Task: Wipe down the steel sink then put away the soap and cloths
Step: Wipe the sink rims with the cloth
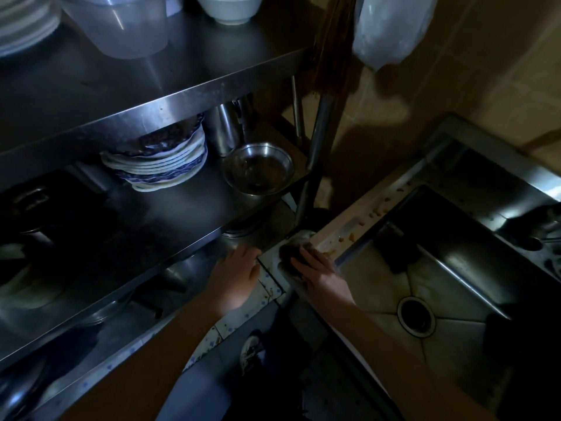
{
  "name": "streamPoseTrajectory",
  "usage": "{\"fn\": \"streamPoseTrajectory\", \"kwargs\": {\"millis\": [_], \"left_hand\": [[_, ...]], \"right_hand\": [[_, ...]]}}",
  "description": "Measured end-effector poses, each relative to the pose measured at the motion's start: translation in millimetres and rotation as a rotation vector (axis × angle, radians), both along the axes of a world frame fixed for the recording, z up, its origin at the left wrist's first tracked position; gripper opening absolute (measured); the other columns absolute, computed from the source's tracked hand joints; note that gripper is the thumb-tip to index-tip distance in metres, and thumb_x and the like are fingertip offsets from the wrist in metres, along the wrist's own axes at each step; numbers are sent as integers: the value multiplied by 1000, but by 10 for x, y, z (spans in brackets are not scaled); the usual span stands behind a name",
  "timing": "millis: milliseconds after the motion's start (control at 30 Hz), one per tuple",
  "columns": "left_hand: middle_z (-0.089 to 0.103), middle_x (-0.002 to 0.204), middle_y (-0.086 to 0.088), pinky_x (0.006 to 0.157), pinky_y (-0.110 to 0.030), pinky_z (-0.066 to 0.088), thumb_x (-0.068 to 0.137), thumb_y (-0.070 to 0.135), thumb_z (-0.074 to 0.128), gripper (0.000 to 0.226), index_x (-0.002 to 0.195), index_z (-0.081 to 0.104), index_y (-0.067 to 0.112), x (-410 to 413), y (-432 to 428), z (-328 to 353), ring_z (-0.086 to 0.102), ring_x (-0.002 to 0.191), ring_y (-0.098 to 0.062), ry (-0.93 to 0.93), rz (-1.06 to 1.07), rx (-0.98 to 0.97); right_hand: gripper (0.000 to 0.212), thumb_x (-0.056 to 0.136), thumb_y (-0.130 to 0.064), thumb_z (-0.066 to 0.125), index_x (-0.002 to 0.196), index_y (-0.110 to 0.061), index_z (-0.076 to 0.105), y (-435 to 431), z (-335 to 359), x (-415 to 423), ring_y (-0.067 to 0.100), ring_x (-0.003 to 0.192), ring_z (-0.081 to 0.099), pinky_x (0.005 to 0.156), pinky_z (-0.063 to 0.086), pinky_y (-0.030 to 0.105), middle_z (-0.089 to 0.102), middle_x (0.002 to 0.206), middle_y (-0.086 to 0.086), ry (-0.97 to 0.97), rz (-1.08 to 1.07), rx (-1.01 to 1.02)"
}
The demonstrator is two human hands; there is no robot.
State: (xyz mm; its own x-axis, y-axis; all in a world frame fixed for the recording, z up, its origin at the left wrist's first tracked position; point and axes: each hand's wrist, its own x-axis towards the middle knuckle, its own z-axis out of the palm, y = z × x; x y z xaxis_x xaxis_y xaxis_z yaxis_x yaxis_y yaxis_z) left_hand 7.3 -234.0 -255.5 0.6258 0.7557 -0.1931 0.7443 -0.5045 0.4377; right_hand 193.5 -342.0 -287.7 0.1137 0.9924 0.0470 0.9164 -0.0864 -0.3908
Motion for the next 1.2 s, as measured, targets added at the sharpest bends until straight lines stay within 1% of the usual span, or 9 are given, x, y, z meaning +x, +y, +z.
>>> {"fn": "streamPoseTrajectory", "kwargs": {"millis": [133,267,400,567,667,800,900,1167,1200], "left_hand": [[47,126,-4,91,-37,40,97,26,38,31,127,45,18,25,-14,-32,49,111,-21,21,-26,-10],[45,127,-5,91,-38,42,98,26,37,31,127,44,16,56,-34,-61,50,108,-21,50,-58,2],[45,128,-5,92,-38,41,98,25,35,32,127,43,16,109,-38,-76,50,110,-21,84,-87,20],[43,132,-2,93,-33,39,99,27,33,35,132,41,19,217,-80,-70,48,114,-19,78,-114,37],[42,137,-2,96,-31,39,99,27,34,39,138,37,21,287,-95,-72,47,119,-19,59,-128,8],[41,141,0,102,-33,36,99,26,34,43,142,33,22,366,-114,-113,41,126,-17,71,-169,-15],[42,141,-1,100,-39,39,99,25,34,44,143,32,22,389,-119,-137,44,123,-20,100,-182,-15],[43,138,-1,98,-38,39,99,25,33,48,147,24,24,333,-129,-156,45,120,-21,138,-233,21],[42,139,-1,98,-38,39,99,25,33,48,146,25,24,341,-119,-160,45,120,-21,126,-232,15]], "right_hand": [[33,92,-40,48,121,-28,59,-13,-66,65,34,123,54,76,60,48,57,134,5,-90,56,139],[53,78,-17,69,123,-30,45,11,-61,158,23,119,44,73,59,34,49,128,-3,-293,199,344],[53,73,-23,80,122,-26,61,-54,-155,316,30,122,56,67,62,38,58,134,3,-203,107,134],[51,80,-28,72,128,-27,55,-59,-137,464,32,128,50,64,61,38,49,143,2,-122,67,35],[51,78,-32,70,127,-22,58,-26,-151,570,26,126,47,75,56,26,52,139,4,-113,57,99],[57,72,-11,79,126,-15,60,51,-211,756,37,124,53,86,49,29,52,139,12,-52,-16,70],[50,85,-16,65,134,-20,53,163,-210,876,30,136,40,108,41,40,41,149,6,20,-140,7],[51,92,-6,54,142,-10,44,472,-72,1076,28,141,31,116,27,20,33,153,11,246,-337,-62],[51,93,-6,53,142,-11,43,468,-66,1020,29,140,32,116,29,26,33,153,11,254,-354,-52]]}}
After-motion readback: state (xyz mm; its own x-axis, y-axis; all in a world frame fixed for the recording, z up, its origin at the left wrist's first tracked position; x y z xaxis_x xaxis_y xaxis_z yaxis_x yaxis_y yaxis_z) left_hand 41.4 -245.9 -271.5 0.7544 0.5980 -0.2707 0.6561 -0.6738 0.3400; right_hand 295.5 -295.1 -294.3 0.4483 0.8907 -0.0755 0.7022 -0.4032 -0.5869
